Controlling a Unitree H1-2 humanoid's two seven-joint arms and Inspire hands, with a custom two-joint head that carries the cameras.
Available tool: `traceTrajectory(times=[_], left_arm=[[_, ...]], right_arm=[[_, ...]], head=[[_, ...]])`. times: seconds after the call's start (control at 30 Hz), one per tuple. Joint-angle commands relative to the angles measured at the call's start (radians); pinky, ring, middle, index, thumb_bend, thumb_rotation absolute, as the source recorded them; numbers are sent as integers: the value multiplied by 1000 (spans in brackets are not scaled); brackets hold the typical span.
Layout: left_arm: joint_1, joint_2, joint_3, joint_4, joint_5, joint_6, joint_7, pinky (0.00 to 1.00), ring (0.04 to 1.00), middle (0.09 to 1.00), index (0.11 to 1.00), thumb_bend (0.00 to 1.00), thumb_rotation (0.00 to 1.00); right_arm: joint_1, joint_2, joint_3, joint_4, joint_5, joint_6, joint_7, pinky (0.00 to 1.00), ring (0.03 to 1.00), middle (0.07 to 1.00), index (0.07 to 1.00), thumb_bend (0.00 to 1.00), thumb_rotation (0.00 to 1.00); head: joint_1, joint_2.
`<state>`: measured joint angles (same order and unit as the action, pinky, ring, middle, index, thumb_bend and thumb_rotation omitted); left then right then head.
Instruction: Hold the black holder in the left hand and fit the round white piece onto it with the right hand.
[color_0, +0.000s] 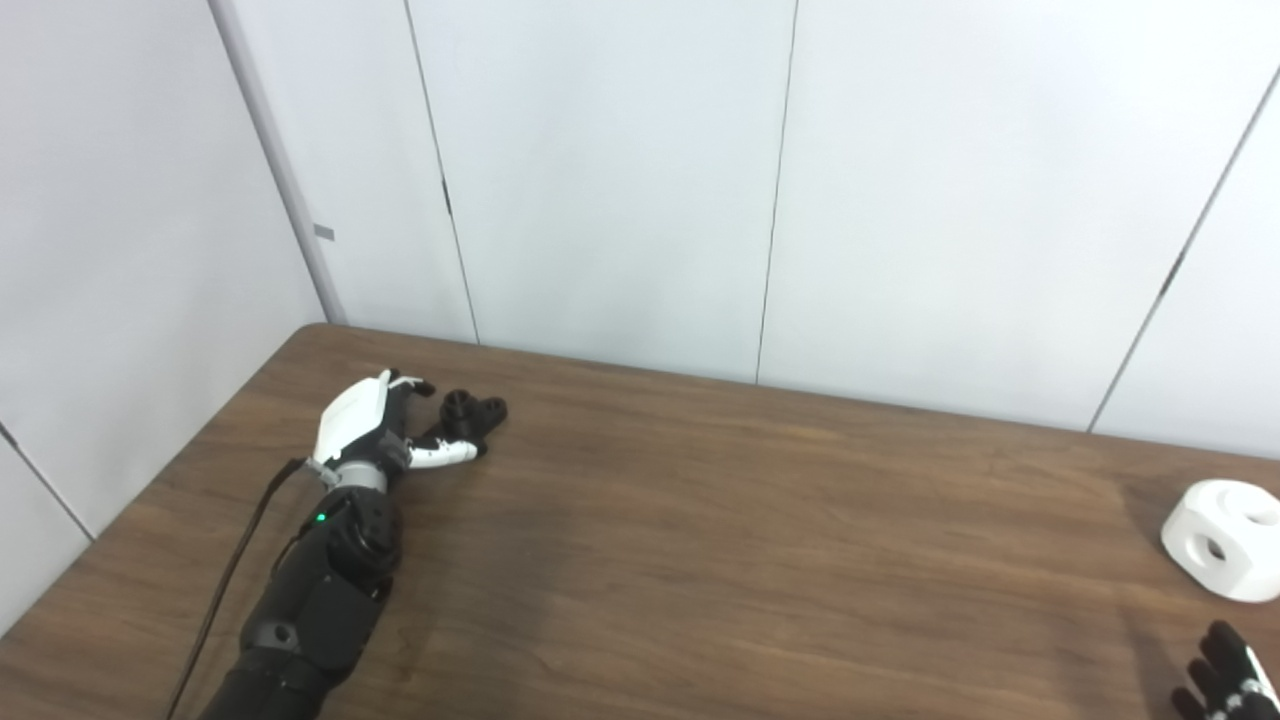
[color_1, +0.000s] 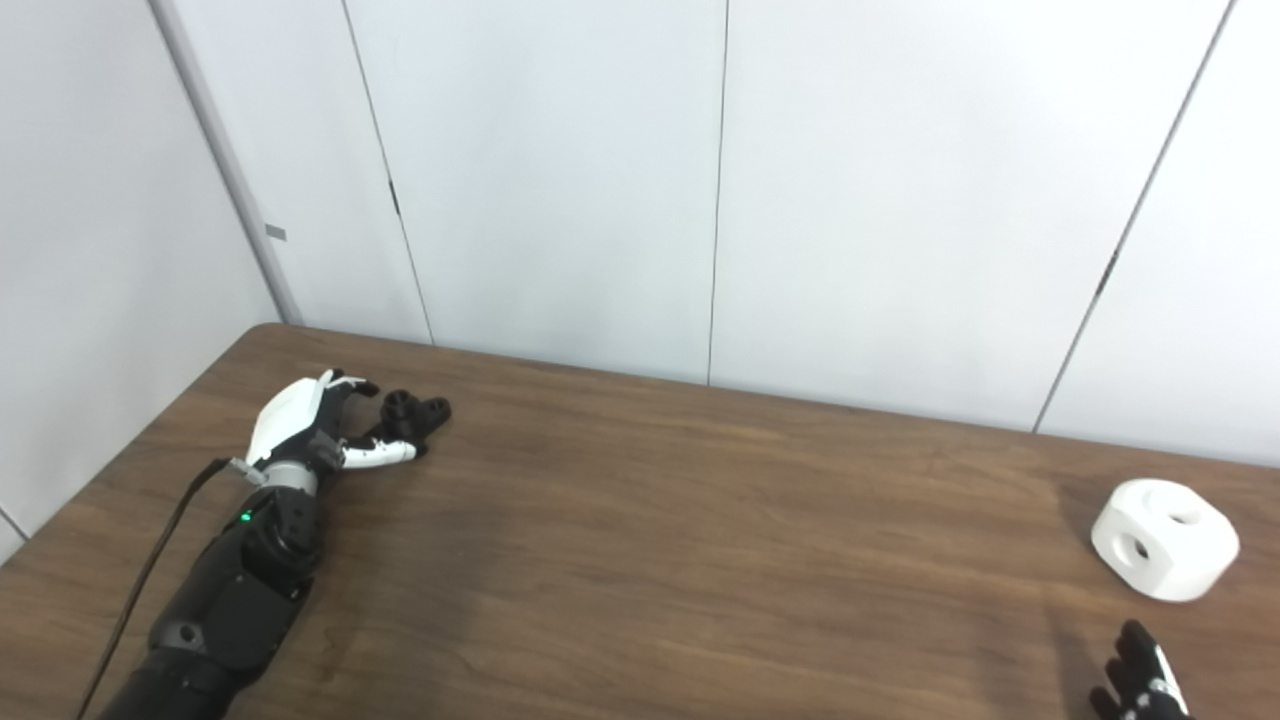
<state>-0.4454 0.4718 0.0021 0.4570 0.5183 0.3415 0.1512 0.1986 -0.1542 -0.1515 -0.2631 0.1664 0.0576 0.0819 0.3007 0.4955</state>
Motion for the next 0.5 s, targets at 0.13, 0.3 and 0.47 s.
traceTrajectory(times=[0.13,0.3,0.47], left_arm=[[-51,43,-5,9,17,5,36,1000,1000,1000,829,884,318],[-49,49,-12,6,11,11,16,1000,1000,992,795,879,320],[-45,55,-29,-14,11,26,-8,1000,1000,975,748,874,334]], right_arm=[[-4,0,1,-24,-2,-10,-6,1000,1000,1000,978,741,1000],[-5,0,4,-23,-11,-14,-8,1000,1000,1000,983,731,1000],[-6,-1,4,-20,-6,-15,-6,1000,1000,1000,984,731,1000]], head=[[0,2],[0,2],[-2,4]])
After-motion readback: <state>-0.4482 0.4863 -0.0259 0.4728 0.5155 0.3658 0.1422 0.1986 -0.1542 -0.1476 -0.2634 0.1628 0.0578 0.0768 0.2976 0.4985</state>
